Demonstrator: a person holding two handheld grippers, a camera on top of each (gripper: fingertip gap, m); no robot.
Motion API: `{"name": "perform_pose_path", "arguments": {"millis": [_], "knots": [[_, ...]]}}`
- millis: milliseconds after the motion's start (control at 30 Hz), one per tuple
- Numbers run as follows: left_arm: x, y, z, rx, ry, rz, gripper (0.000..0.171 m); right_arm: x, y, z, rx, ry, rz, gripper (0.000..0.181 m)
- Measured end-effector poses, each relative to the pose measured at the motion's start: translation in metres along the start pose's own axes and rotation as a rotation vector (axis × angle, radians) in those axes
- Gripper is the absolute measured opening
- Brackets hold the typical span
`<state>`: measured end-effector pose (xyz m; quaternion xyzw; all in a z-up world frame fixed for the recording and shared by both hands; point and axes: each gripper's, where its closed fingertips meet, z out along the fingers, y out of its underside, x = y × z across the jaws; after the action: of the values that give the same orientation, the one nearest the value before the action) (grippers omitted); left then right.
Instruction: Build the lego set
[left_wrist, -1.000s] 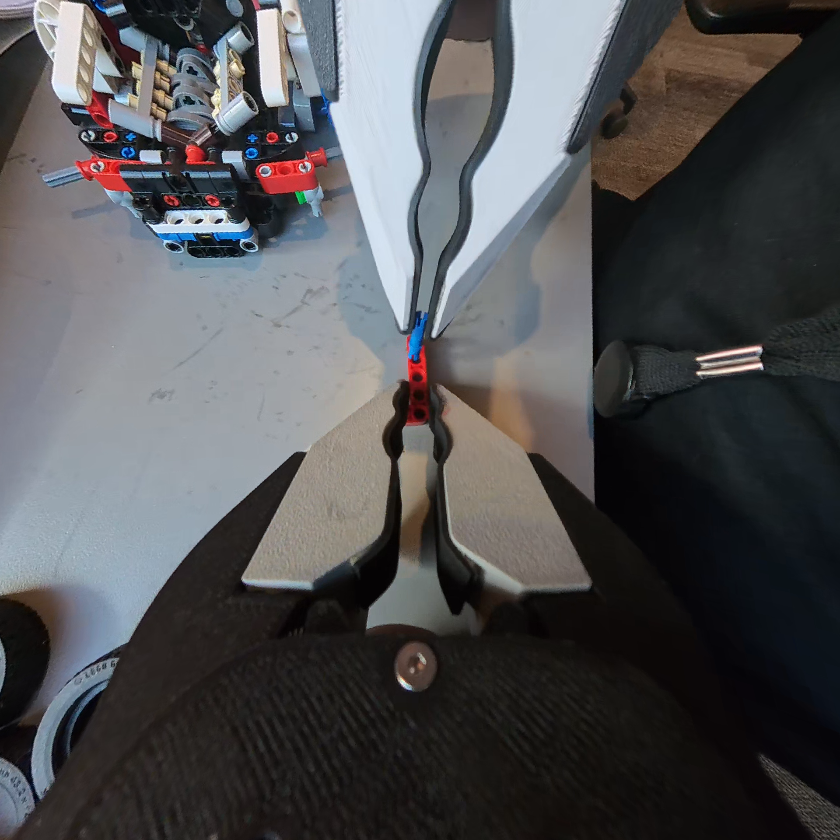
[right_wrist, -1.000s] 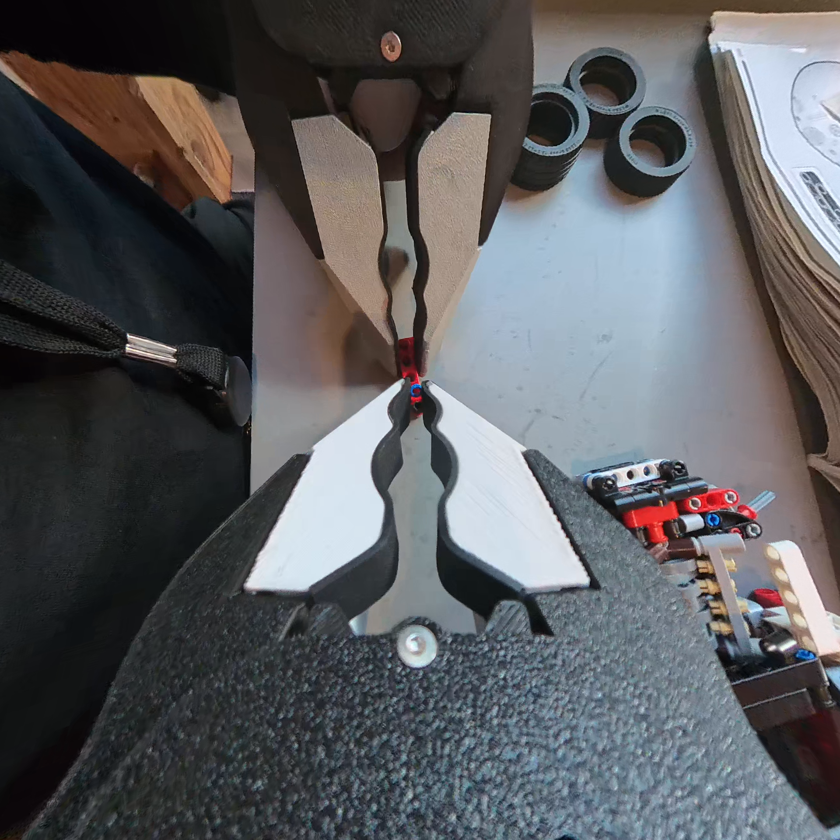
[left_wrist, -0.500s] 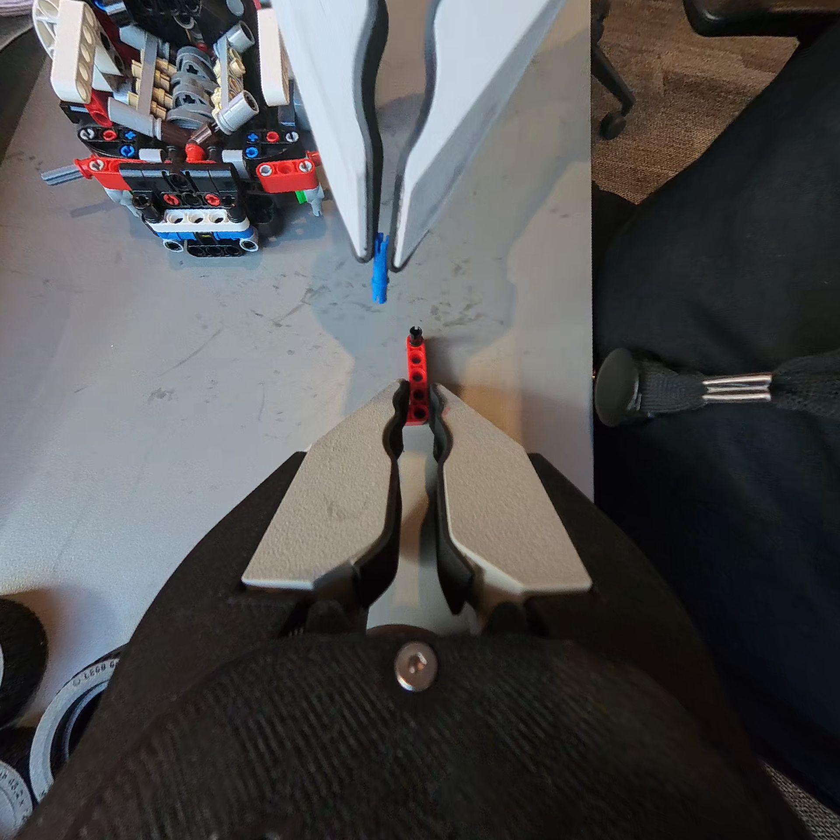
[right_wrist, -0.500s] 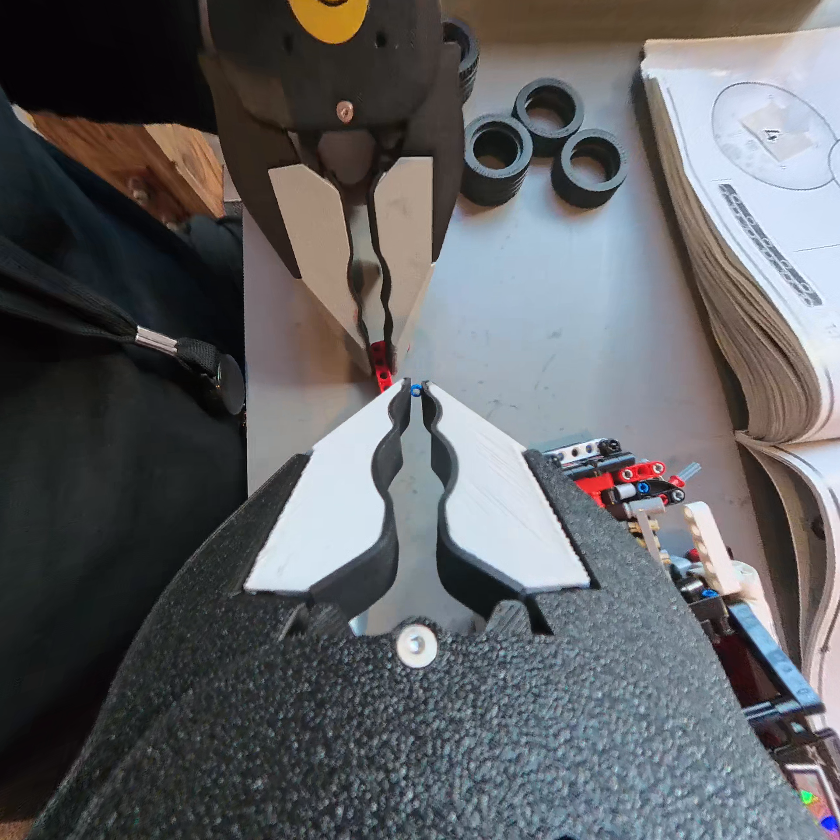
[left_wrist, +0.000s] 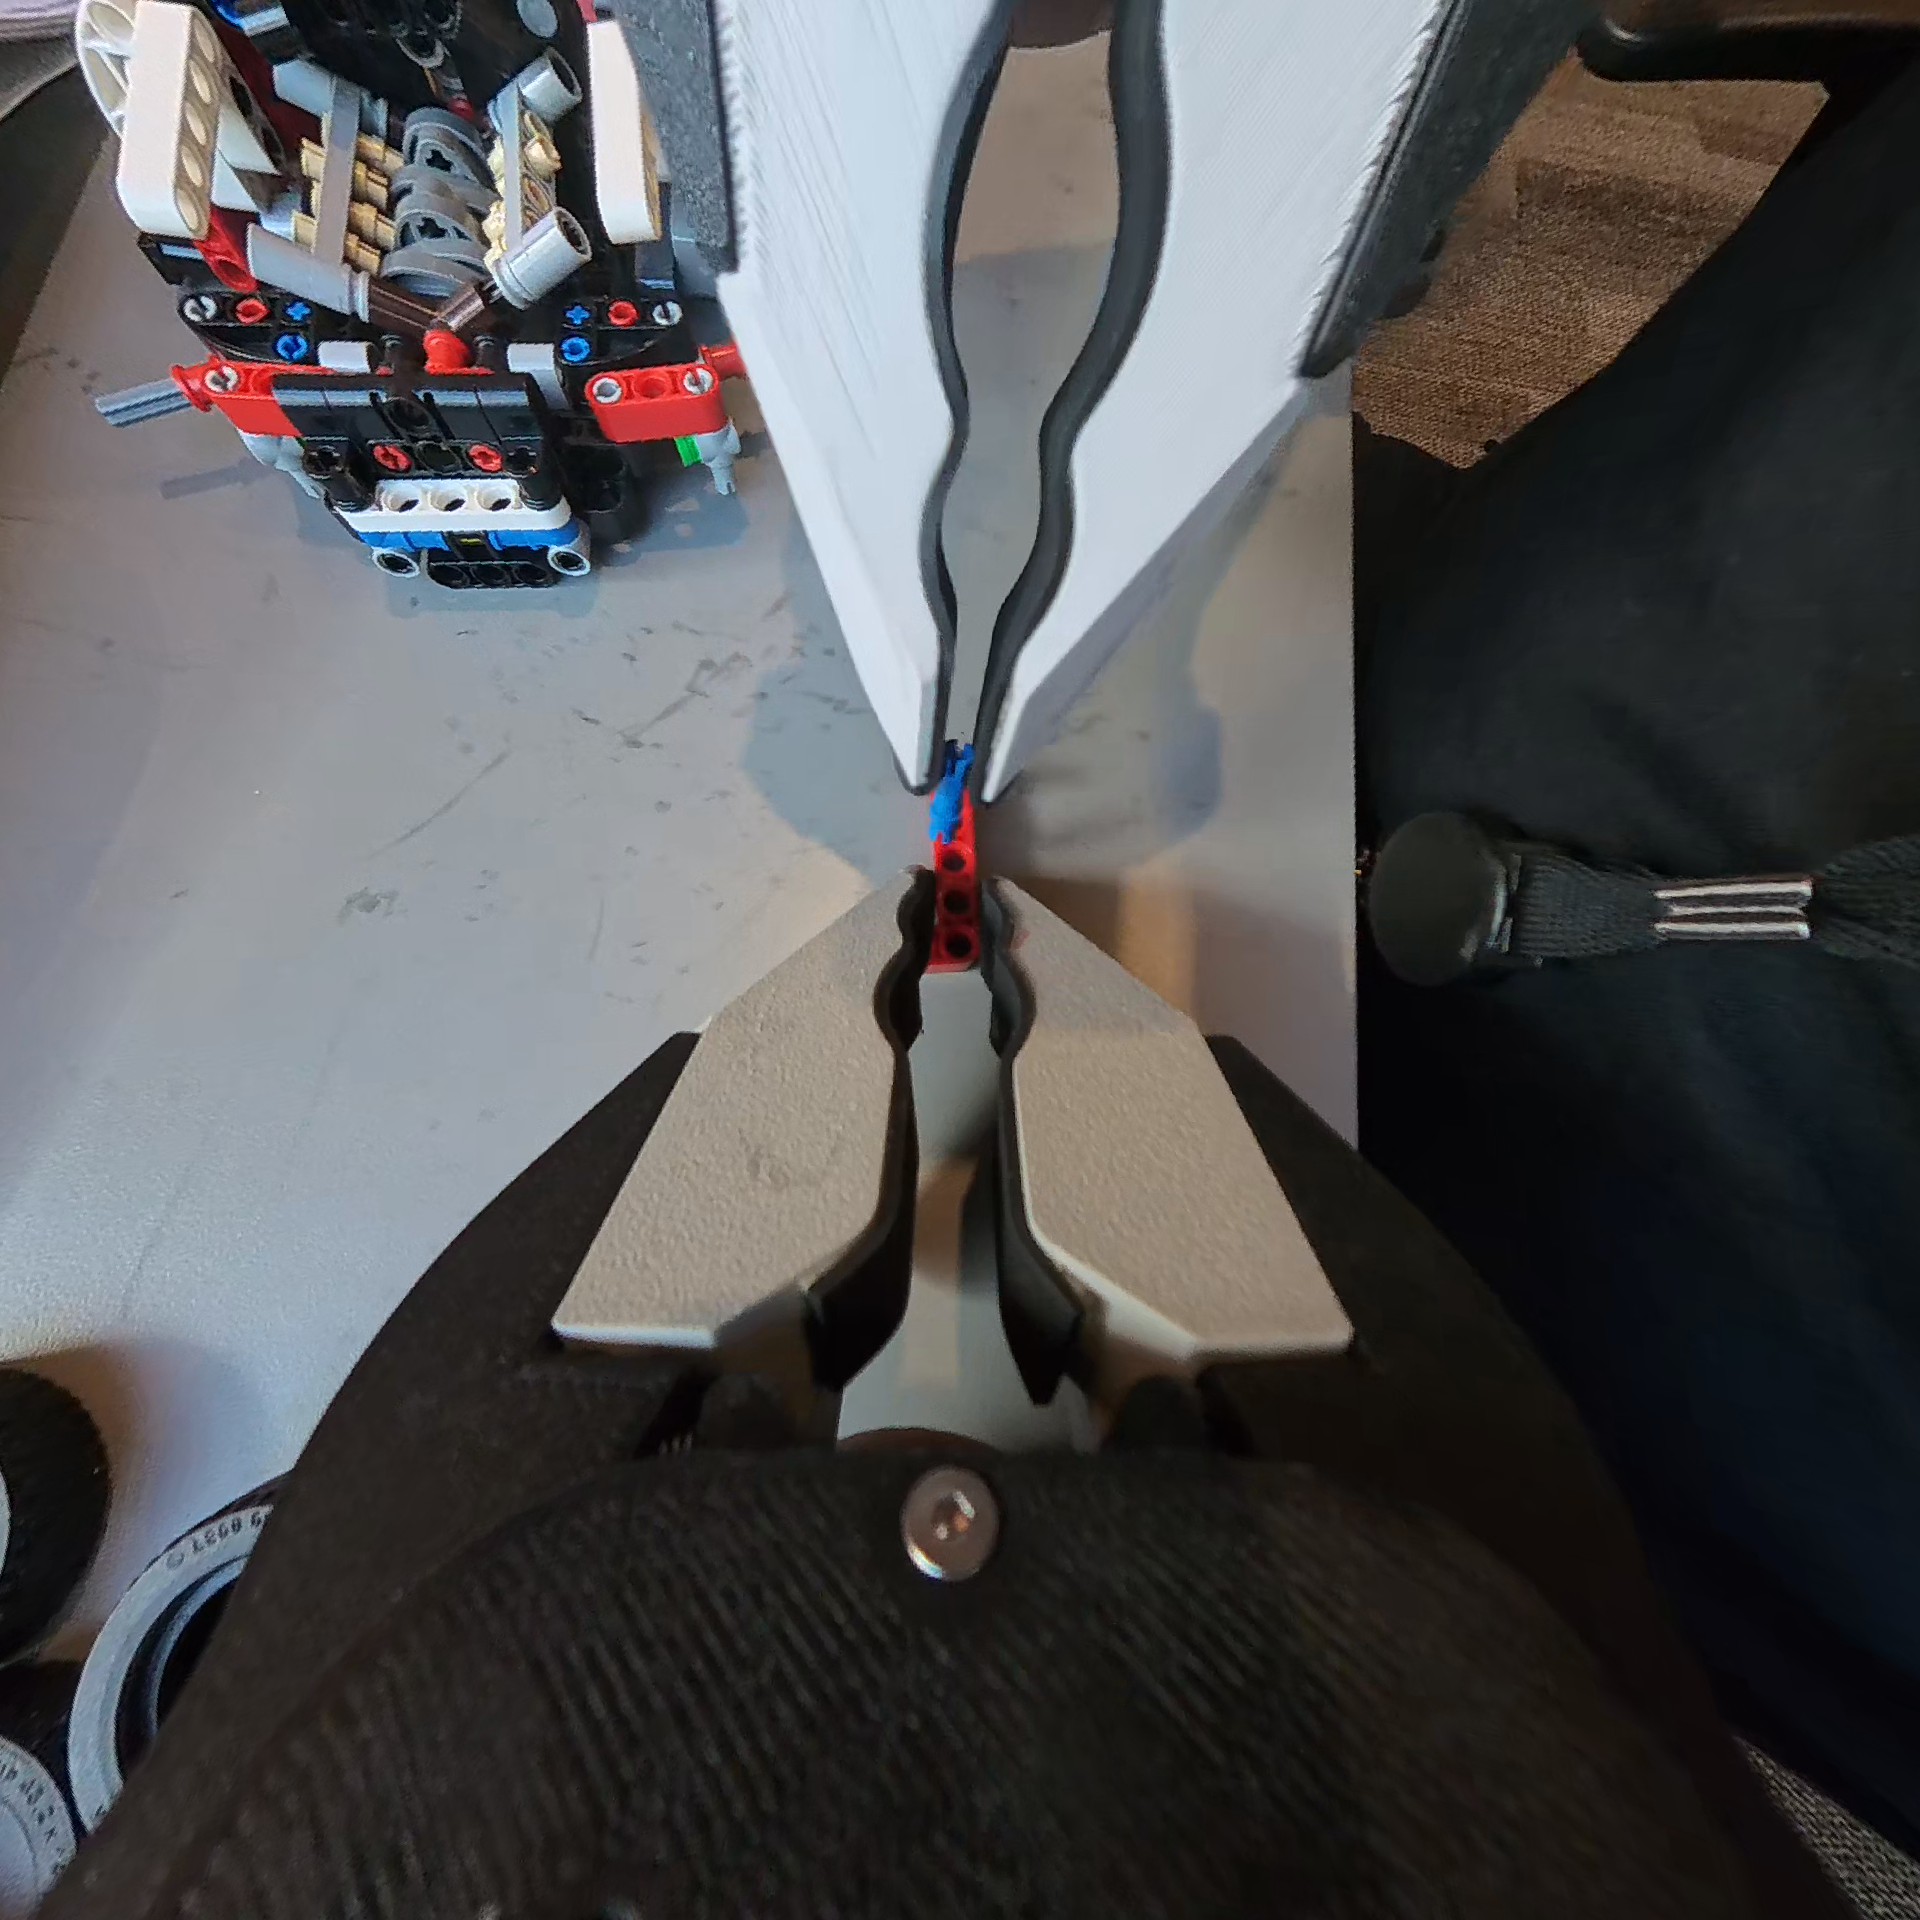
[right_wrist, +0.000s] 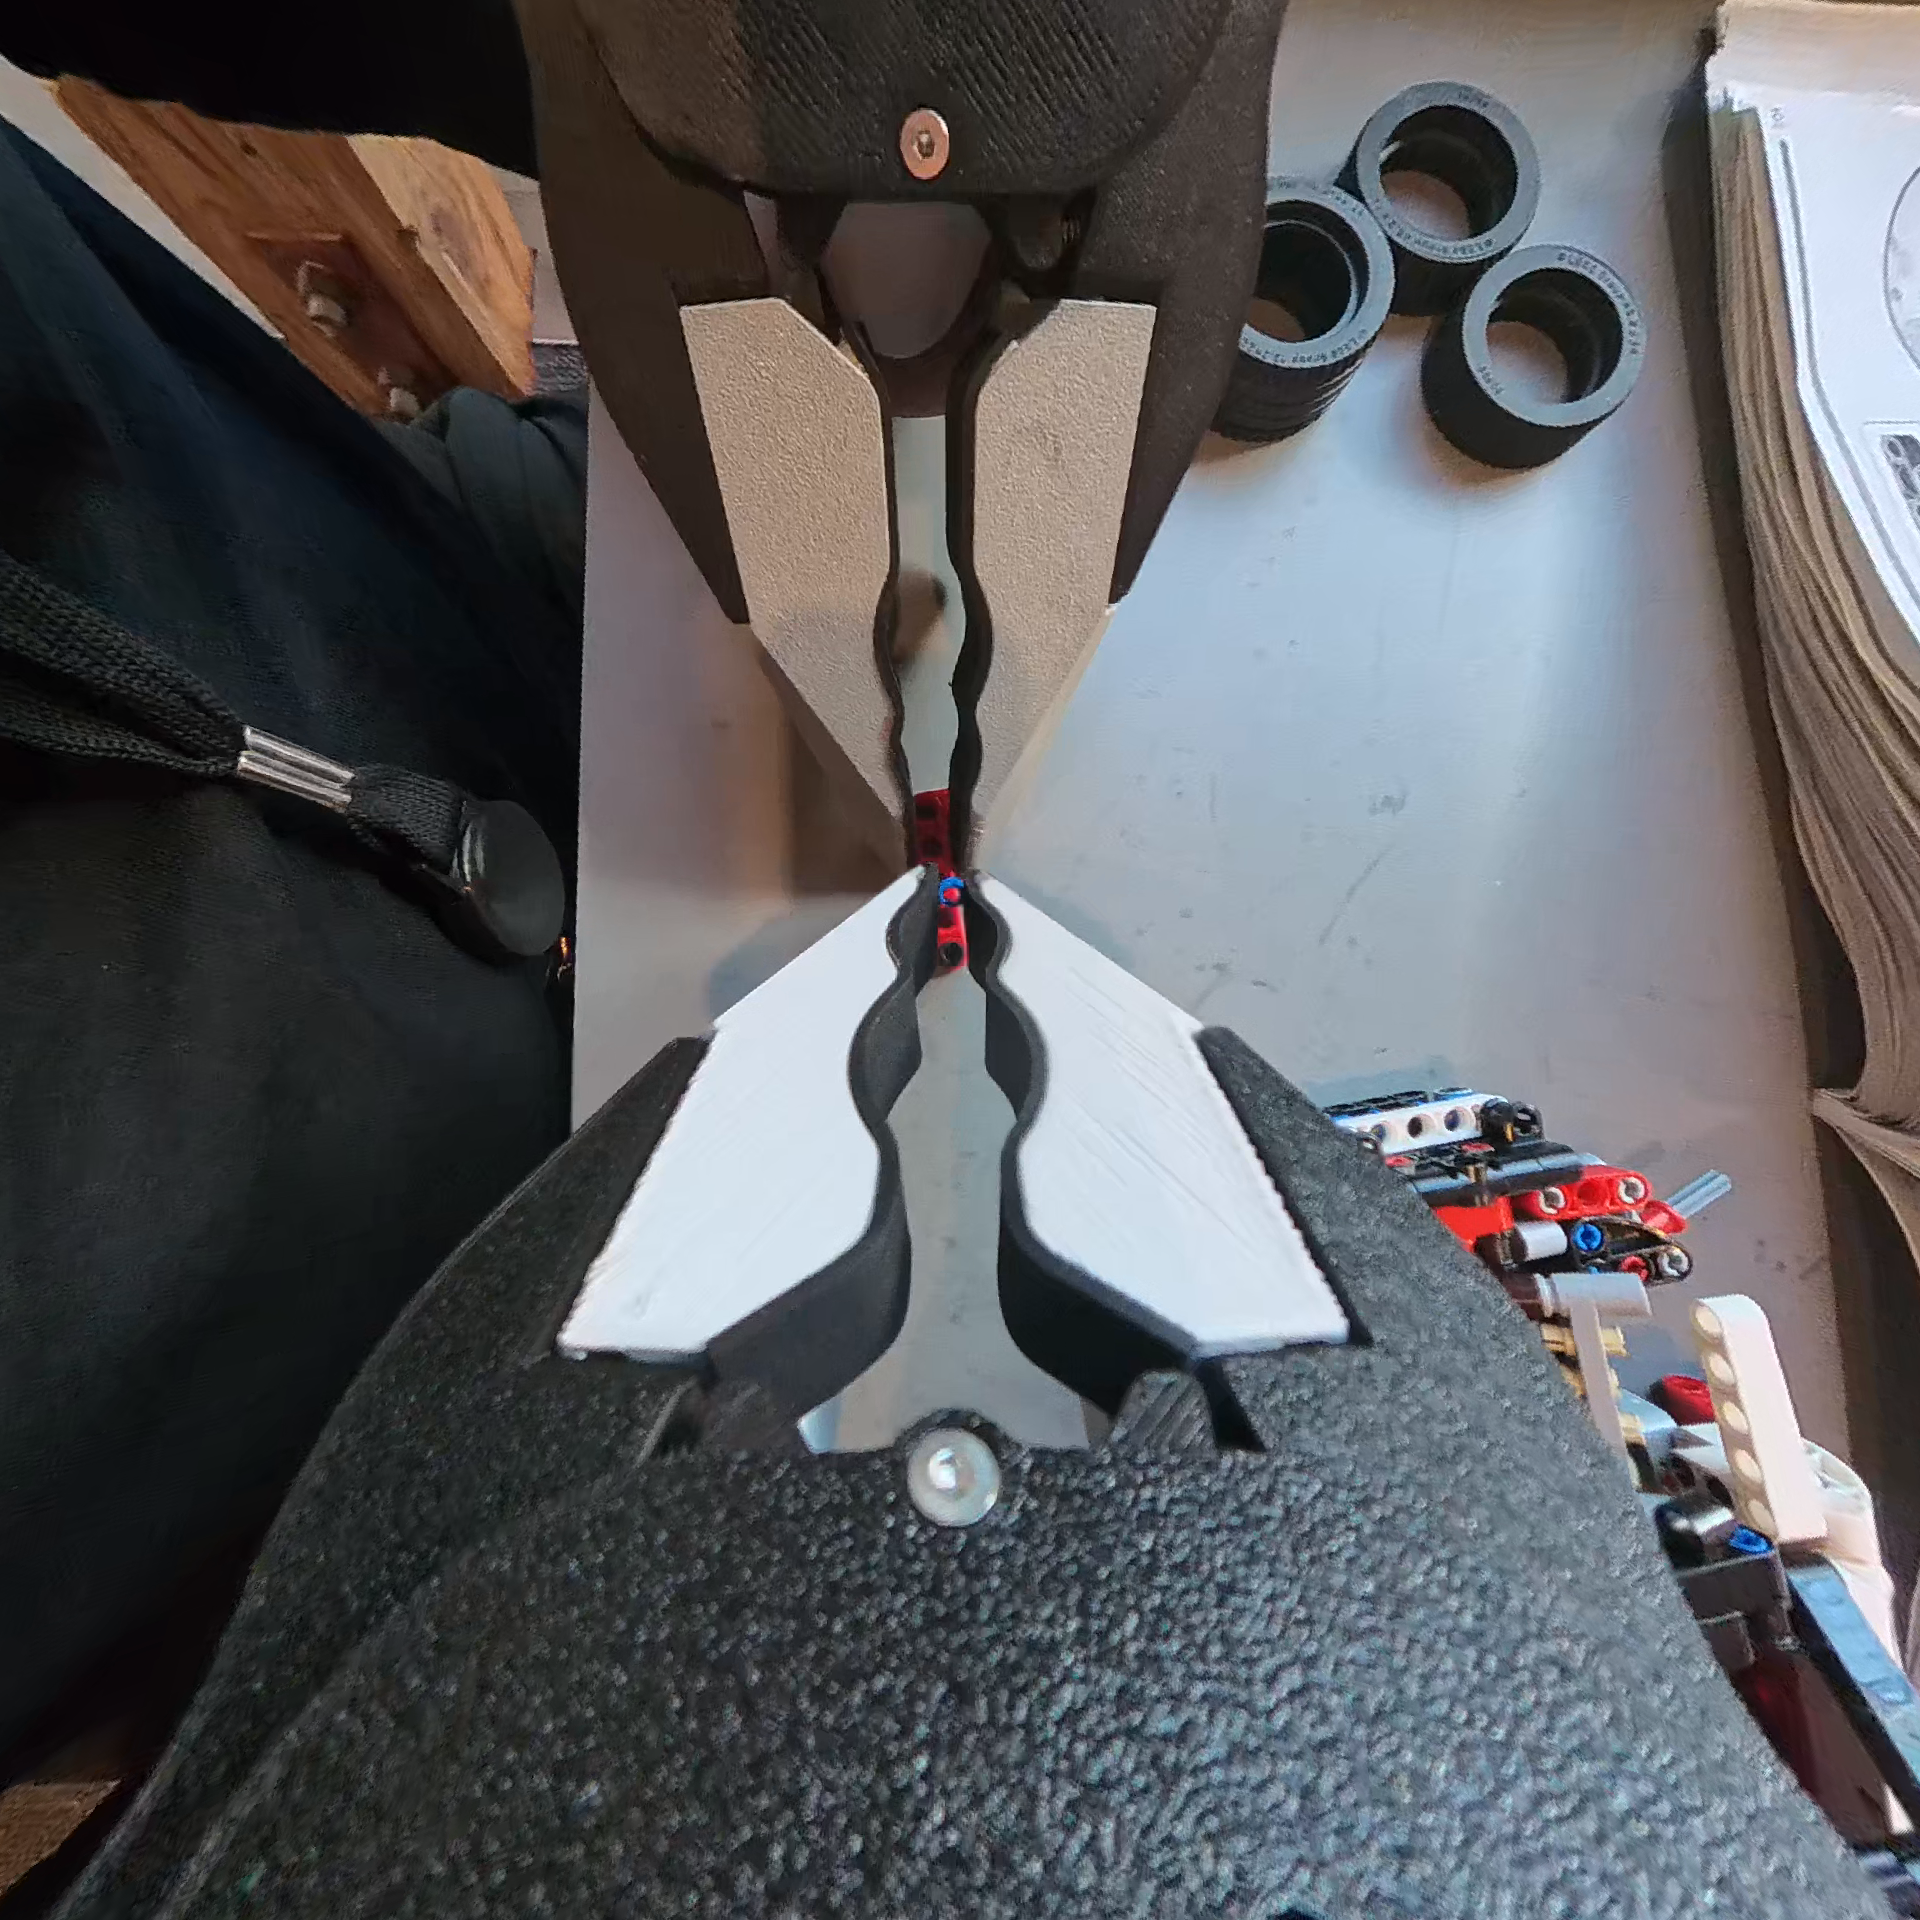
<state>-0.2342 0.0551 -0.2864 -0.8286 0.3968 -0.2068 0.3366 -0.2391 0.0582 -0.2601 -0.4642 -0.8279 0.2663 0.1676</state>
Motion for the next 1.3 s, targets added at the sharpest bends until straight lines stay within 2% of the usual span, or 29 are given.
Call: {"name": "perform_pose_path", "arguments": {"millis": [500,667,800,1000,1300], "knots": [[0.000,0.000,0.000,-0.001,-0.013,0.011,0.006,-0.003,0.001,0.007,-0.028,-0.006,-0.047,0.004],[0.000,0.000,0.000,-0.001,-0.018,0.012,0.006,-0.004,0.001,0.007,-0.045,-0.060,-0.038,0.003],[0.000,0.000,0.000,-0.001,-0.024,0.012,0.006,-0.007,-0.001,0.009,-0.088,-0.058,-0.164,0.003],[-0.001,0.000,0.000,-0.001,-0.040,0.006,0.005,-0.003,0.004,0.014,-0.125,-0.032,-0.228,0.003],[-0.001,0.000,0.000,0.002,-0.032,-0.008,0.006,-0.003,0.001,0.011,-0.013,-0.092,0.033,0.004]]}}
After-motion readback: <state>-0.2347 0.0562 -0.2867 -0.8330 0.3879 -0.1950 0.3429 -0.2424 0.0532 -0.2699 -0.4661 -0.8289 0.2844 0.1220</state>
